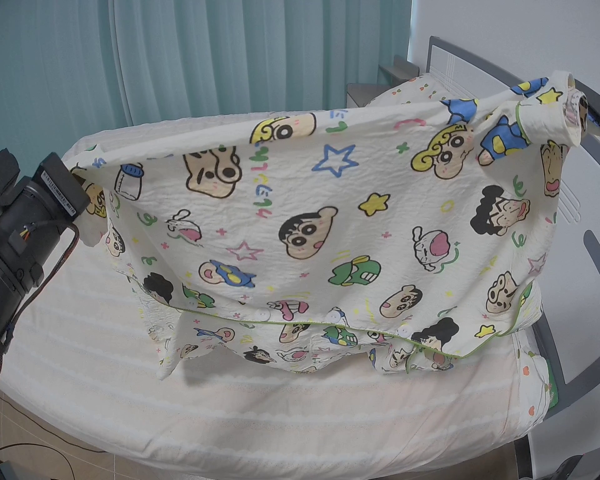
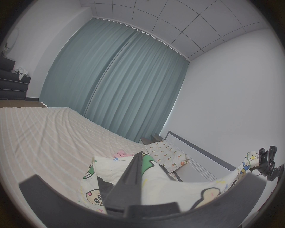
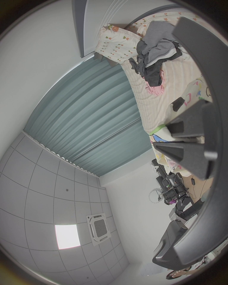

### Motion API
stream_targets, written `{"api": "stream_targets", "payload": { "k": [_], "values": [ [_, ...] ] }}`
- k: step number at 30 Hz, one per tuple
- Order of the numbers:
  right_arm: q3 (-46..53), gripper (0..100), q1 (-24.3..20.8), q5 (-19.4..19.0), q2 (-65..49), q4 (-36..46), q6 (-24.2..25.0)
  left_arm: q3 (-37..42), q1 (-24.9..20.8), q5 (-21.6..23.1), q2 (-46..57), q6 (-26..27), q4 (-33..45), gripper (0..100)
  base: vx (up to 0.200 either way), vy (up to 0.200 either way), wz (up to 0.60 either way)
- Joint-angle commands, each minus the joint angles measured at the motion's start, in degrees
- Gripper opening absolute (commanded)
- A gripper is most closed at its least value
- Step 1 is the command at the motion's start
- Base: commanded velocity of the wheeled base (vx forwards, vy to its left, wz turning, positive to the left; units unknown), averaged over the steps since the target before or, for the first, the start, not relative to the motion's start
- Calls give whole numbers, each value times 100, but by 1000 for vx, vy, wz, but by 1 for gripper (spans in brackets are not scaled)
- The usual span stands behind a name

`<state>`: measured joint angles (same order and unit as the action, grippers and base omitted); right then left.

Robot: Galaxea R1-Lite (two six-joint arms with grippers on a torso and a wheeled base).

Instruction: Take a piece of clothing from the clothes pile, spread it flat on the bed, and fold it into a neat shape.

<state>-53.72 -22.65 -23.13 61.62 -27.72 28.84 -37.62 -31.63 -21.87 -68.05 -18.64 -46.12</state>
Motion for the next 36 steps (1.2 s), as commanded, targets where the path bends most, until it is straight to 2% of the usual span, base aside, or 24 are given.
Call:
{"api": "stream_targets", "payload": {
  "k": [1,4,7,10,12,18,36],
  "values": [
    [29,0,-3,1,8,12,-1,62,8,-10,28,-8,-11,0,0,0,0],
    [37,0,-3,1,-1,12,-1,53,17,-10,28,-17,-3,0,0,0,0],
    [46,0,-3,1,-1,12,-1,35,210,-1,2,-17,24,0,0,0,0],
    [46,0,-3,-8,-1,12,-1,53,597,25,-59,-70,33,0,0,200,0],
    [64,0,-3,-8,-10,21,-10,44,694,69,-51,-131,33,0,0,200,0],
    [125,0,-3,-8,-1,21,-1,35,755,69,-16,-140,41,0,0,200,0],
    [55,0,-222,-43,69,39,-54,-79,1432,412,-7,-122,41,0,0,200,0]
  ]
}}
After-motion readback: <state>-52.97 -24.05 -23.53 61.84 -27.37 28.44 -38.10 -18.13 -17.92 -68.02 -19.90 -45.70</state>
